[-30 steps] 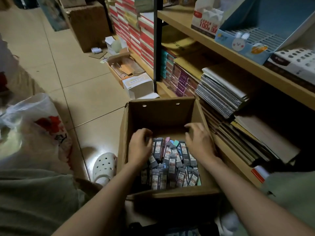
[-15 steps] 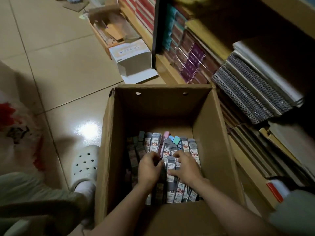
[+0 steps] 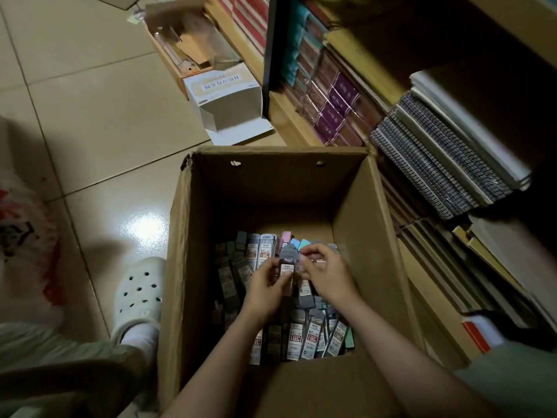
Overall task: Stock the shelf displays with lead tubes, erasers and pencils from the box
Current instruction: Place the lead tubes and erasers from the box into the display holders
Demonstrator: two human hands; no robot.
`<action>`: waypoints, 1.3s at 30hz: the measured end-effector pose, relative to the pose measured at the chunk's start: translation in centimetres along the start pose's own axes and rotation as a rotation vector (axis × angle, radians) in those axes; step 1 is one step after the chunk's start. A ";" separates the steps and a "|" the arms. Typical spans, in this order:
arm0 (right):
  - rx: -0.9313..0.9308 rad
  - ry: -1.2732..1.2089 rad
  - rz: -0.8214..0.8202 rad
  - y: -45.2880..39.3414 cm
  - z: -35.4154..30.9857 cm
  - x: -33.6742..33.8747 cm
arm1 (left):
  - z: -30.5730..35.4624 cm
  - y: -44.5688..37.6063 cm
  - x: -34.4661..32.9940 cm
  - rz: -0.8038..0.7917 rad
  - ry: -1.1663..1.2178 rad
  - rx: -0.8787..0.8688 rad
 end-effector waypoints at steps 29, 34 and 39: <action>-0.075 -0.065 -0.164 -2.5 0.7 -2.7 | -1.6 -1.5 1.6 0.010 0.255 0.210; -0.111 -0.139 -0.228 -3.7 0.2 -4.3 | -1.5 -1.7 1.1 0.003 0.334 0.211; -0.031 0.203 -0.030 -7.4 -0.9 -1.8 | -2.7 -2.3 2.4 0.119 0.318 0.250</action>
Point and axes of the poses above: each hand's wrist, its own y-axis away from the middle knuckle, its own x-axis out of the back of the hand, z = x × y, the point moved 9 cm from there along -y, towards the middle knuckle, and after that the axes turned 14 degrees about -y, right-handed, at the moved point
